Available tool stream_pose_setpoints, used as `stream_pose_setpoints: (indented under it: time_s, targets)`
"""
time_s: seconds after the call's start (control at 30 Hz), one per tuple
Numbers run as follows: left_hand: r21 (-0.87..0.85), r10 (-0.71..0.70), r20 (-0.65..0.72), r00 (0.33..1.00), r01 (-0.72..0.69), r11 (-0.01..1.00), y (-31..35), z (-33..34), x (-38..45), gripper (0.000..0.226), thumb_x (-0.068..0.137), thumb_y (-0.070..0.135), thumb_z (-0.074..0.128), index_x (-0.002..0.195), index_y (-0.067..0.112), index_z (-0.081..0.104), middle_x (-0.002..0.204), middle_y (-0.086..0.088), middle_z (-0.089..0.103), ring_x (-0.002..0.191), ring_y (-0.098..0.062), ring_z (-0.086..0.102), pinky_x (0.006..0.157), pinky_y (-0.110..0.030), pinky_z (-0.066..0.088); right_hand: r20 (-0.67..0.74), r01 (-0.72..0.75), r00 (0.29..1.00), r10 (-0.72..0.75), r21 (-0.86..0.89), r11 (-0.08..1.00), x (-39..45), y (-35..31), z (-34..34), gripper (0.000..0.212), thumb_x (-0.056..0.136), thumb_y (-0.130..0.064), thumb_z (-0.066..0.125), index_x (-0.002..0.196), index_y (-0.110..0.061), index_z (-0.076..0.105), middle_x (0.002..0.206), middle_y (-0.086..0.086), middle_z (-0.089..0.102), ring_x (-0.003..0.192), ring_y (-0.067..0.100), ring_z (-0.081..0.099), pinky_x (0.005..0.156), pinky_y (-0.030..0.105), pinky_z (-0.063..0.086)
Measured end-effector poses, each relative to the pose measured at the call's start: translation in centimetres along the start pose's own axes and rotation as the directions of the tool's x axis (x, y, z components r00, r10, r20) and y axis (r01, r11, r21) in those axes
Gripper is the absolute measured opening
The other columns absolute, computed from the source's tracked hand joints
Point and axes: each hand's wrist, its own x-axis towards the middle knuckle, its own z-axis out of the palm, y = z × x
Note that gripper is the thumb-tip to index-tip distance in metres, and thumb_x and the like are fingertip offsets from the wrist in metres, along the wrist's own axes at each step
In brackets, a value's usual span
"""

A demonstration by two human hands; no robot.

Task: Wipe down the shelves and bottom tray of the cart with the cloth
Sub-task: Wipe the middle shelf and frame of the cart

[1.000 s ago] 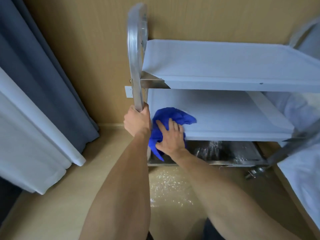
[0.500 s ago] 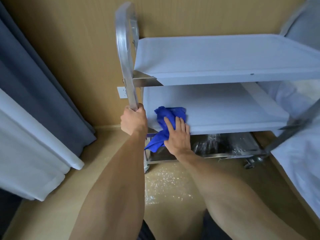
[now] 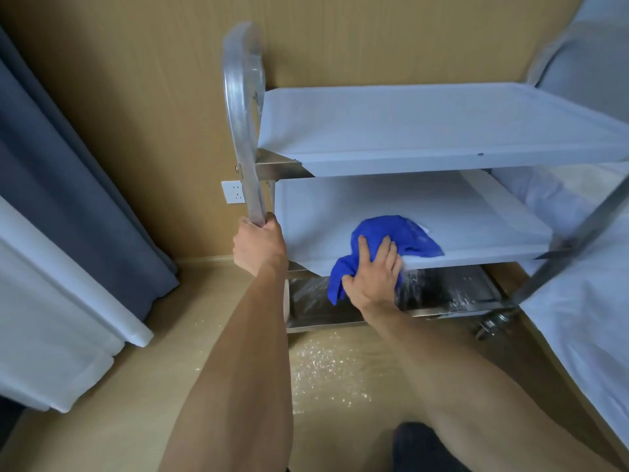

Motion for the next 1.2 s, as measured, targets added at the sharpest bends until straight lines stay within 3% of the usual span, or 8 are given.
stream_pose_setpoints:
  time_s: [0.13,0.4,0.5,0.63,0.83,0.93,1.07,1.2]
  targets:
    - [-0.003,-0.032,-0.042,0.999,0.032,0.999,-0.2,0.3,0.6,0.028,0.086,0.040,0.050,0.091,0.014,0.059,0.082,-0.005,0.060,0.076,-0.031,0.058,0.075,-0.036,0.049,0.072,0.285,0.956,-0.285,0.012,0.958,-1.4,-6.4,1.5,0.094,0.084,-0.052,0.064,0.157,-0.029,0.007,0.162,0.026,0.002,0.149,0.045,0.005,0.121,0.056,0.004]
    - [0.013,-0.091,-0.091,0.992,0.092,0.996,0.0,1.2,0.7,0.042,0.074,0.051,0.042,0.094,0.019,0.061,0.085,-0.006,0.068,0.077,-0.033,0.065,0.080,-0.045,0.056,0.014,0.413,0.911,-0.413,0.019,0.911,-0.5,-4.8,2.4,0.082,0.087,-0.026,0.066,0.155,-0.028,0.020,0.158,0.026,0.018,0.144,0.044,0.022,0.119,0.056,0.017]
    - [0.093,-0.200,-0.133,0.971,0.213,0.973,0.6,3.2,-2.2,0.047,0.089,0.041,0.049,0.124,0.010,0.045,0.119,-0.015,0.054,0.107,-0.035,0.054,0.087,-0.047,0.051,0.033,0.383,0.922,-0.386,0.082,0.920,-0.5,-4.7,2.0,0.075,0.091,-0.023,0.060,0.154,-0.029,0.019,0.159,0.026,0.017,0.145,0.044,0.019,0.120,0.055,0.014]
    - [0.117,-0.194,-0.028,0.981,0.196,0.974,-0.4,6.9,-8.1,0.087,0.095,0.036,0.055,0.152,-0.004,0.002,0.143,-0.026,0.033,0.125,-0.039,0.045,0.102,-0.044,0.043,0.092,0.354,0.925,-0.369,0.140,0.925,-0.1,-4.1,1.2,0.060,0.097,-0.041,0.052,0.149,-0.035,0.024,0.160,0.021,0.018,0.147,0.041,0.019,0.120,0.052,0.013]
    - [0.111,-0.324,-0.215,0.921,0.353,0.929,-0.5,8.5,-4.9,0.057,0.103,0.012,0.021,0.155,-0.002,0.000,0.145,-0.026,0.036,0.123,-0.033,0.050,0.100,-0.040,0.036,0.035,0.394,0.918,-0.394,0.004,0.919,1.7,4.6,0.1,0.101,0.078,-0.022,0.080,0.156,-0.034,0.017,0.158,0.021,0.022,0.144,0.041,0.023,0.119,0.054,0.016]
    - [0.186,-0.275,-0.172,0.946,0.305,0.934,-0.2,8.5,-6.3,0.056,0.103,0.013,0.014,0.154,-0.004,-0.003,0.155,-0.027,0.022,0.132,-0.038,0.040,0.106,-0.044,0.030,0.001,0.371,0.929,-0.371,0.004,0.929,2.3,7.2,0.1,0.094,0.082,-0.014,0.075,0.155,-0.035,0.020,0.156,0.020,0.027,0.142,0.041,0.027,0.118,0.054,0.020]
    - [0.367,-0.135,-0.108,0.985,0.166,0.915,0.5,9.4,-9.9,0.073,0.098,0.024,0.040,0.154,-0.004,0.001,0.159,-0.031,0.001,0.145,-0.042,0.018,0.112,-0.050,0.025,0.016,0.368,0.930,-0.367,-0.005,0.930,2.4,7.7,0.2,0.110,0.070,-0.023,0.087,0.154,-0.035,0.018,0.155,0.018,0.027,0.143,0.040,0.026,0.118,0.052,0.020]
    - [0.508,0.115,0.153,0.982,-0.177,0.843,2.4,12.1,-12.8,0.079,0.093,0.021,0.049,0.154,0.000,0.003,0.160,-0.027,-0.002,0.149,-0.039,0.006,0.115,-0.048,0.021,0.000,0.353,0.935,-0.354,-0.010,0.935,2.9,9.3,0.0,0.115,0.064,-0.022,0.089,0.154,-0.036,0.019,0.154,0.018,0.027,0.143,0.040,0.025,0.117,0.052,0.021]
